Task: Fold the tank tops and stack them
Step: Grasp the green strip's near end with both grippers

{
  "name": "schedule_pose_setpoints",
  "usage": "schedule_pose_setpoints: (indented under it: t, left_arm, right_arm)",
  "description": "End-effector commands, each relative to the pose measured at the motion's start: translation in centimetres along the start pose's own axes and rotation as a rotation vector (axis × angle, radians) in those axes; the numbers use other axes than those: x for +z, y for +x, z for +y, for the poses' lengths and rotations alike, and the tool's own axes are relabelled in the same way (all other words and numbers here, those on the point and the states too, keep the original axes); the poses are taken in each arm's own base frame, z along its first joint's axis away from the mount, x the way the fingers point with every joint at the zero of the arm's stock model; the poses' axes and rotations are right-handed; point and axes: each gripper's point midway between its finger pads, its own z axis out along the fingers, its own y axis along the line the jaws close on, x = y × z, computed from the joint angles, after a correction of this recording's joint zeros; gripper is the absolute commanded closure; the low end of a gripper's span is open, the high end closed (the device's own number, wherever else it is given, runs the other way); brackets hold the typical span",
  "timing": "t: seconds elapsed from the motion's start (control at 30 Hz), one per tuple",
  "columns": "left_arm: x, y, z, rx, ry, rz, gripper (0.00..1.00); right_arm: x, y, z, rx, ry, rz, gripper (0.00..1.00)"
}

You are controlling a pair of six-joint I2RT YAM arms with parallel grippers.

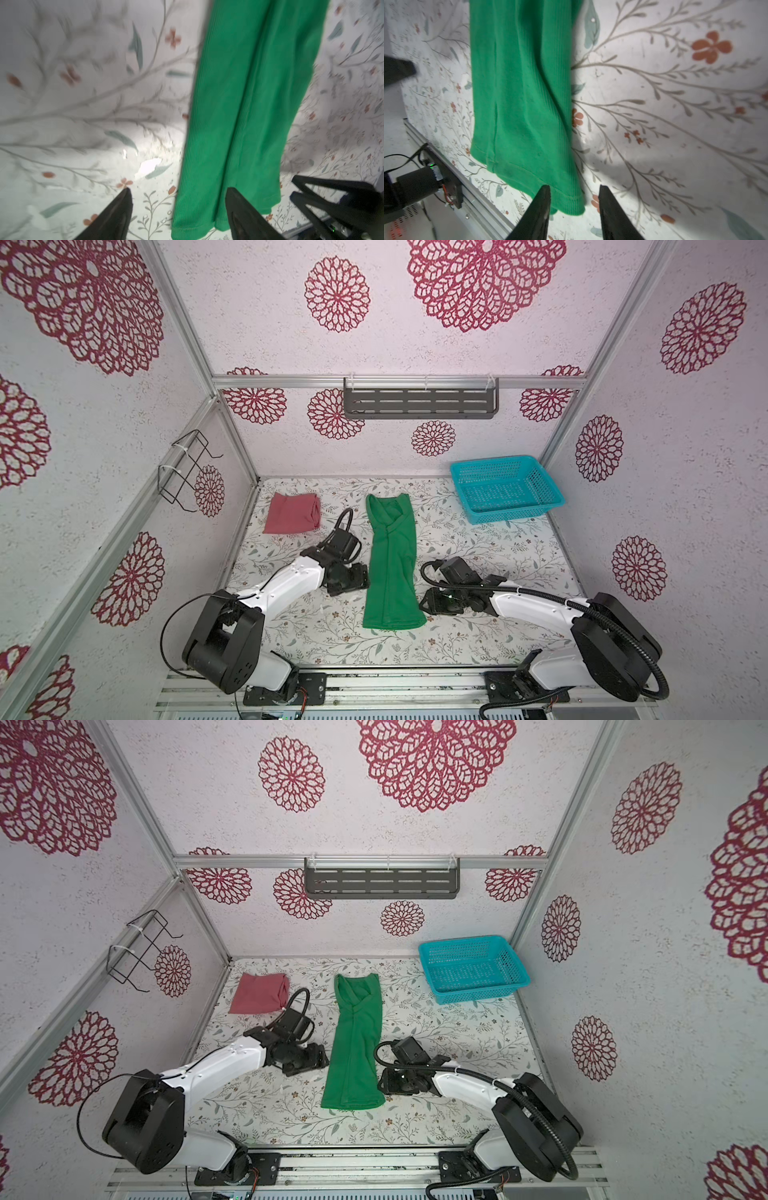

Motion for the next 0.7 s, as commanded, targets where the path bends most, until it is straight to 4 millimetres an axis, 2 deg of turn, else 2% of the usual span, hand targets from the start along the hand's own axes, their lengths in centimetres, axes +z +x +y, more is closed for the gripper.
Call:
schedule_pose_setpoints:
  t: [0.0, 0.1, 0.33, 0.5, 0.67]
  left_arm:
    - [0.1, 0.9, -2.6, -0.103, 0.155, -0.029, 0.26]
    - [1.3, 3.3, -1.5, -0.141, 0.139, 0.007, 0.27]
    - [2.3, 7.4, 0.2, -0.202, 0.13, 0.05, 0.3]
    - [3.3, 9.1, 0.6, -0.241, 0.141, 0.06, 0.39]
    - [3.8, 9.8, 1.0, -0.243, 0.11, 0.056, 0.54]
  right_arm:
    - [0.8, -0.2, 1.0, 0.008, -0.055, -0.018, 0.55]
    - [1.6, 0.7, 0.3, -0.006, -0.001, 0.008, 0.54]
    - [2.4, 3.2, 0.7, -0.004, 0.006, 0.058, 0.55]
    - [2.7, 5.4, 0.6, 0.033, 0.01, 0.083, 0.57]
    - [2.7, 6.0, 0.6, 0.054, 0.018, 0.075, 0.61]
